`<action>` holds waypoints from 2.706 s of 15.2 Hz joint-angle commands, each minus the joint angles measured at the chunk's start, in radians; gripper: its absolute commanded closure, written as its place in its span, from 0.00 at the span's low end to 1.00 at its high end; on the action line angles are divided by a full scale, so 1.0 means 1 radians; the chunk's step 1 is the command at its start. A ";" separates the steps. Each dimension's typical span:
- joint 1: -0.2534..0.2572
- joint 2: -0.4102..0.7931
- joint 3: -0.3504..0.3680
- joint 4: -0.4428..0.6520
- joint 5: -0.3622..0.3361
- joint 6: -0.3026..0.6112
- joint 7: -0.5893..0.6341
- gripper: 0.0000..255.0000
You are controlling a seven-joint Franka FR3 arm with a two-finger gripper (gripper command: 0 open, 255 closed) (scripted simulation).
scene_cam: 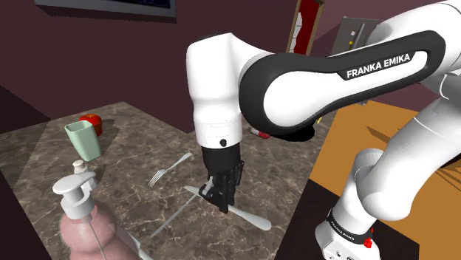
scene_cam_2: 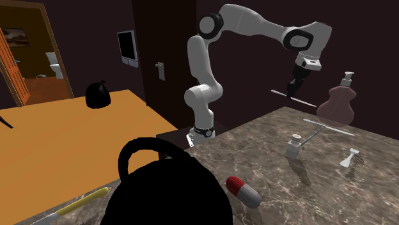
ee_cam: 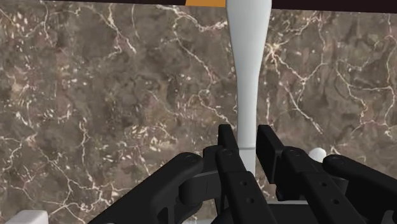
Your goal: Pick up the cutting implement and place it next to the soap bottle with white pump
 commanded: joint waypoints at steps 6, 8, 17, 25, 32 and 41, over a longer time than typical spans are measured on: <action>0.003 0.023 0.015 -0.074 -0.001 0.095 -0.004 1.00; 0.003 0.031 0.019 -0.094 -0.002 0.123 -0.005 1.00; 0.004 0.085 0.039 -0.172 -0.014 0.250 -0.002 1.00; 0.004 0.152 0.055 -0.228 -0.039 0.367 0.009 1.00; 0.004 0.171 0.059 -0.240 -0.047 0.395 0.014 1.00; 0.004 0.171 0.059 -0.240 -0.047 0.395 0.014 0.00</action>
